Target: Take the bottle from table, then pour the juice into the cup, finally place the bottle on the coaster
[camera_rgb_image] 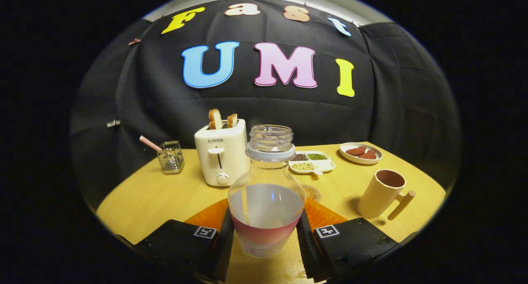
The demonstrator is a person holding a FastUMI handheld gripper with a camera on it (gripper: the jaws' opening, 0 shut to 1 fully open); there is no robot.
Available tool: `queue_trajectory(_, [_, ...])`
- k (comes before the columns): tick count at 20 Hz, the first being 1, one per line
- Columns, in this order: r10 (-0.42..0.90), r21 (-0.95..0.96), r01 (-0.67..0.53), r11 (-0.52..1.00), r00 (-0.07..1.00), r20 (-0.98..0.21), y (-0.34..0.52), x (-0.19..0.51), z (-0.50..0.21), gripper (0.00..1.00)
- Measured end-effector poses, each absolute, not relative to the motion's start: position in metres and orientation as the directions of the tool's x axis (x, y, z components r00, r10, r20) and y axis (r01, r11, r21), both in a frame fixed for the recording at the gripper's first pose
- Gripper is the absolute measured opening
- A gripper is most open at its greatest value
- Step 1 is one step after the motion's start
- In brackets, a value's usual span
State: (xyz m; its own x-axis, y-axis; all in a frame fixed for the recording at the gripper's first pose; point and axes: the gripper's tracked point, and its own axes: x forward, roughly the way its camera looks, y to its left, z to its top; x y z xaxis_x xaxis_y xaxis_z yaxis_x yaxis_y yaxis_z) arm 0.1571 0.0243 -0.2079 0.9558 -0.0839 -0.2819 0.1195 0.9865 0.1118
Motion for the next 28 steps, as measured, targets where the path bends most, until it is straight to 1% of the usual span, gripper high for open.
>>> queue_trajectory(3, [-0.076, 0.279, 0.155, 0.948, 0.958, -0.275, 0.016, 0.157, -0.183, 0.71])
queue_trajectory(7, [-0.065, 0.481, 0.200, 0.853, 0.957, -0.282, -0.004, 0.158, -0.160, 0.71])
queue_trajectory(10, [-0.050, 0.622, 0.234, 0.748, 0.953, -0.298, -0.017, 0.157, -0.155, 0.71])
queue_trajectory(13, [-0.033, 0.717, 0.265, 0.645, 0.947, -0.320, -0.033, 0.159, -0.157, 0.71])
queue_trajectory(17, [0.011, 0.798, 0.303, 0.520, 0.932, -0.362, -0.050, 0.164, -0.168, 0.71])
queue_trajectory(21, [0.028, 0.853, 0.362, 0.376, 0.916, -0.401, -0.072, 0.168, -0.185, 0.71])
queue_trajectory(25, [0.045, 0.872, 0.414, 0.260, 0.897, -0.439, -0.088, 0.173, -0.198, 0.71])
queue_trajectory(28, [0.088, 0.872, 0.464, 0.157, 0.872, -0.481, -0.087, 0.176, -0.211, 0.71])
